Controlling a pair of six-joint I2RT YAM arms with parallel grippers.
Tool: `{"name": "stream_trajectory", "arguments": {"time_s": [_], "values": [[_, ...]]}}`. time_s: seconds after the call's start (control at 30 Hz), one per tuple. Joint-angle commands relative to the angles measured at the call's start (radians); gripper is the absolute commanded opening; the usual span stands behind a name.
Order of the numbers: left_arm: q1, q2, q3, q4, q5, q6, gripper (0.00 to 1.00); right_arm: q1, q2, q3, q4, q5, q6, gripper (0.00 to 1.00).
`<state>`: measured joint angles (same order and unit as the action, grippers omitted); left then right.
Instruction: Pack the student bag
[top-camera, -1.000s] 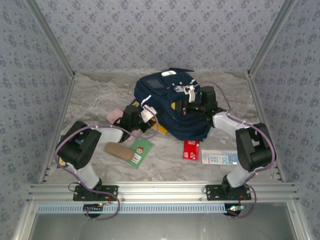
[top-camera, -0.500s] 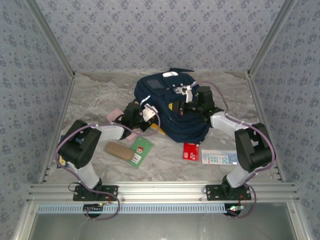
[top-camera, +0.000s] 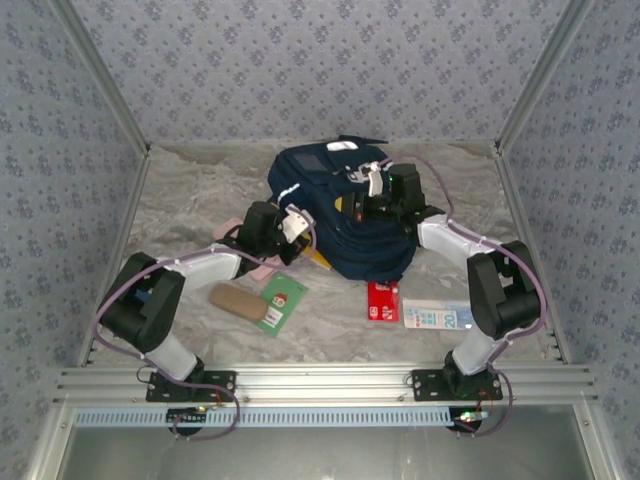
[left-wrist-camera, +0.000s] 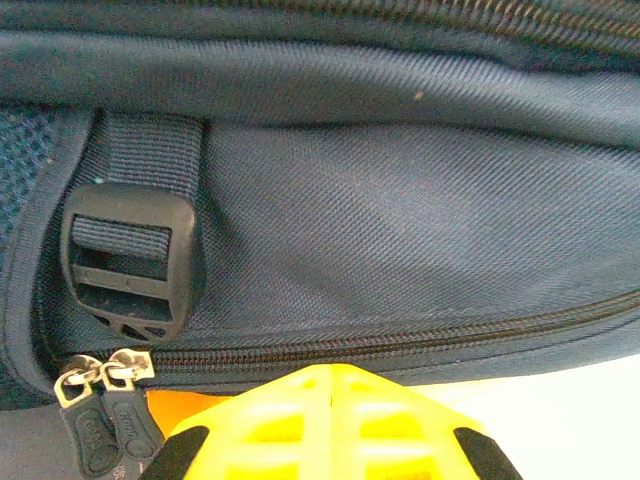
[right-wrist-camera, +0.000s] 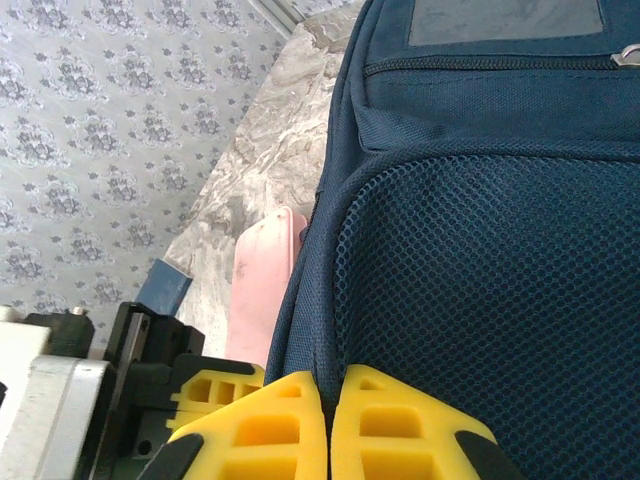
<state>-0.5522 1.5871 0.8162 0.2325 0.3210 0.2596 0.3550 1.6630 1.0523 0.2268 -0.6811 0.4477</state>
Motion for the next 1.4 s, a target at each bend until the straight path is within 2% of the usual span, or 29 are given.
{"name": "stream_trajectory", "arguments": {"time_s": [0.0,0.03,0.2,0.33,0.47,0.63,0.7,0.83,1.1,1.37], "values": [[0.045,-0.070,-0.018,-0.009,0.053,-0.043,0.00,-0.034,-0.018,0.064,0.071,-0.080,0.025,0.00],[0.054,-0.082,-0.035,-0.002,0.067,-0.034,0.02,-0.042,-0.025,0.064,0.062,-0.098,0.016,0.00],[0.058,-0.138,-0.147,0.129,0.067,-0.007,0.31,-0.077,-0.080,0.043,0.045,-0.173,-0.077,0.00],[0.049,-0.160,-0.241,0.292,0.038,-0.060,0.41,-0.075,-0.115,-0.020,0.138,-0.206,-0.074,0.00],[-0.004,-0.146,-0.296,0.390,-0.050,-0.031,0.42,-0.062,-0.124,-0.088,0.239,-0.213,-0.049,0.00],[-0.014,-0.108,-0.330,0.475,-0.127,-0.026,0.43,-0.056,-0.124,-0.179,0.411,-0.213,0.025,0.00],[-0.014,-0.098,-0.342,0.495,-0.145,-0.020,0.48,-0.050,-0.126,-0.202,0.445,-0.212,0.035,0.00],[-0.017,-0.071,-0.348,0.495,-0.155,-0.003,0.52,-0.036,-0.131,-0.235,0.472,-0.200,0.028,0.00],[-0.019,0.000,-0.332,0.498,-0.139,0.030,0.50,-0.007,-0.132,-0.305,0.560,-0.175,0.019,0.00],[-0.020,0.056,-0.346,0.569,-0.152,0.028,0.49,0.040,-0.141,-0.343,0.495,-0.146,-0.072,0.00]]}}
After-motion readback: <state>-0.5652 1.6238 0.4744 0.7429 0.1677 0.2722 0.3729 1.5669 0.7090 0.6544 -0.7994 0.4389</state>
